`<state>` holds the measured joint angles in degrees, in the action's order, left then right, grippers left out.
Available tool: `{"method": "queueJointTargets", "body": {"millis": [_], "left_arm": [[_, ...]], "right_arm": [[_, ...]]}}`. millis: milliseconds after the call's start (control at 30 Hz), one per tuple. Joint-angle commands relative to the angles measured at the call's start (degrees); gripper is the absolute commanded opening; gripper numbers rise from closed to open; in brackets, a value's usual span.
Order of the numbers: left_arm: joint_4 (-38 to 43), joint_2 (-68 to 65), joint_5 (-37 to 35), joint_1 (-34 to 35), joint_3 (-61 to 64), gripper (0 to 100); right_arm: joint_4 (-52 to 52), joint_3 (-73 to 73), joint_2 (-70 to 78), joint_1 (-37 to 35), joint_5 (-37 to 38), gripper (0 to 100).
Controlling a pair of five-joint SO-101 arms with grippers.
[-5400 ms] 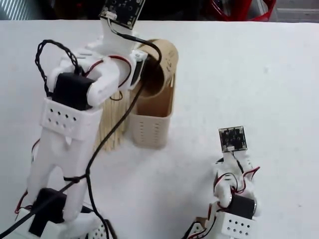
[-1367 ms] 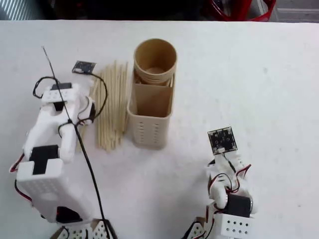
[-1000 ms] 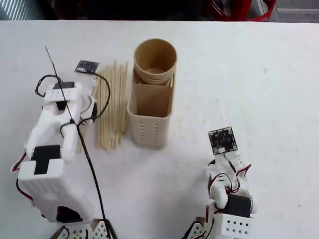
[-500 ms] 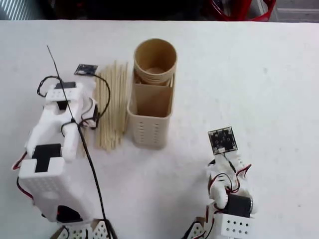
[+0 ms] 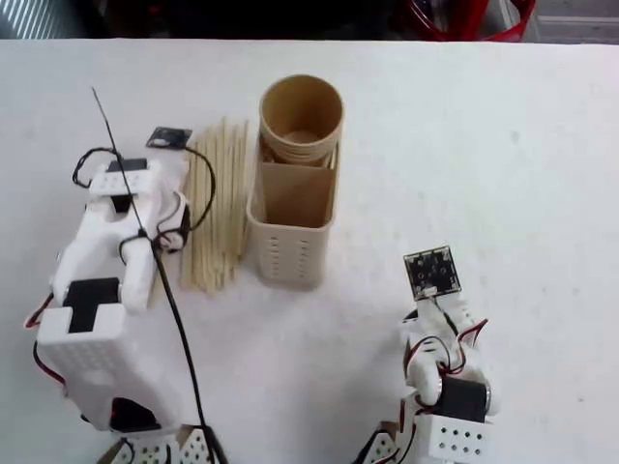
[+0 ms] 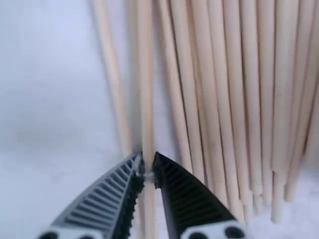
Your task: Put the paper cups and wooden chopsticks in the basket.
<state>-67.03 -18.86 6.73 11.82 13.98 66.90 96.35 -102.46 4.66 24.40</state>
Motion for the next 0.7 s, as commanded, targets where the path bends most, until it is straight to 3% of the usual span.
{"method": "queueJointTargets", "body": {"millis": [0,400,533,667], "left_arm": [[-6.8,7.0,0.7,-2.0,-6.3,2],[-15.9,37.0,-2.3,-8.7,-17.0,2],[-13.0,45.8,-4.8,-14.3,-23.0,2],[-3.5,48.7,-9.1,-23.5,-28.3,2]], "right_arm": [[-0.7,0.5,-0.1,0.3,-0.1,1.8],[-0.7,0.5,-0.1,0.3,-0.1,1.8],[-0.7,0.5,-0.1,0.3,-0.1,1.8],[-0.7,0.5,-0.1,0.3,-0.1,1.8]]}}
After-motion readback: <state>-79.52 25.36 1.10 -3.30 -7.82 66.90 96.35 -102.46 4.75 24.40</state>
